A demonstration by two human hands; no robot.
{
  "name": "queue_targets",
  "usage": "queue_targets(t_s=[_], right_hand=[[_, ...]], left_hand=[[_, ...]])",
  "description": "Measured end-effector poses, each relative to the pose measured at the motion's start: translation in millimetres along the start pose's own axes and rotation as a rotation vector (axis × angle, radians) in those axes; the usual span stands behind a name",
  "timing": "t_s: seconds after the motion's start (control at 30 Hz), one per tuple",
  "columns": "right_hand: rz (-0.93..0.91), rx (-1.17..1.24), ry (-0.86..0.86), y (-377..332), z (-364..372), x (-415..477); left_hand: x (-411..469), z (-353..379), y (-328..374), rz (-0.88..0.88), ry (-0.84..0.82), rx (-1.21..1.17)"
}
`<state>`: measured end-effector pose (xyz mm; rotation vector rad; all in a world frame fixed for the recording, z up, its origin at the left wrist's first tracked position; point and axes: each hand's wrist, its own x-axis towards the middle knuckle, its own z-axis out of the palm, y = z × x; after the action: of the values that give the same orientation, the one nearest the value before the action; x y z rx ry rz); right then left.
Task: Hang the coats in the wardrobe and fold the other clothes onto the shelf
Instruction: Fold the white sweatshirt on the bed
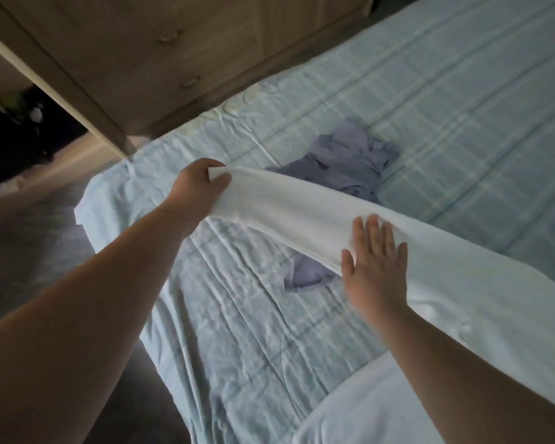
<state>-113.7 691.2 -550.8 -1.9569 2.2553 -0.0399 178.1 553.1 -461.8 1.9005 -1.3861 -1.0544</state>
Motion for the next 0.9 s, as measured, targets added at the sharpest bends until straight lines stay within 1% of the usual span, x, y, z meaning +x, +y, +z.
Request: queue_targets(t_s=[0.07, 0.13, 0.27, 0.33, 0.4, 0.43, 0.47, 0.5, 0.53, 0.6, 0.7, 0.77, 0.83, 0.9], right_hand=[[0.004, -0.014, -0.023, 4, 11, 8], [0.015, -0.027, -0.075, 9, 27, 10], [0.030, -0.015, -0.108, 15, 52, 14], [0.029, 0.020, -0.105, 16, 54, 15], [0.034, 0.121, -0.060, 14, 42, 11], [0.027, 0.202, 0.000, 13, 33, 5], [0.011, 0.333, 0.082, 11, 20, -1], [-0.002, 0.534, 0.153, 9, 4, -9], [0.014, 0.777, 0.183, 6, -15, -18], [0.133, 1.251, 0.155, 2, -54, -39], [0.399, 1.771, 0.048, 29, -92, -61], [0.543, 1.995, 0.030, 68, -104, -80], [0.652, 2.134, 0.093, 114, -109, -104], [0.727, 2.180, 0.144, 160, -107, -134]], left_hand=[[12, 16, -6, -0.083, 0.011, 0.064], [18, 32, -17, -0.125, 0.011, 0.117], [15, 52, -31, -0.126, 0.043, 0.200], [3, 51, -22, -0.064, 0.089, 0.230], [-14, 48, -5, 0.067, 0.173, 0.218], [-24, 48, 7, 0.123, 0.206, 0.170], [-36, 50, 20, 0.159, 0.216, 0.101], [-49, 55, 36, 0.184, 0.191, 0.030], [-63, 64, 50, 0.208, 0.127, -0.034], [-95, 95, 79, 0.230, -0.088, -0.171], [-147, 157, 106, 0.160, -0.440, -0.329], [-179, 201, 114, 0.079, -0.641, -0.382], [-207, 239, 119, 0.058, -0.788, -0.370], [-237, 275, 122, 0.069, -0.933, -0.326]])
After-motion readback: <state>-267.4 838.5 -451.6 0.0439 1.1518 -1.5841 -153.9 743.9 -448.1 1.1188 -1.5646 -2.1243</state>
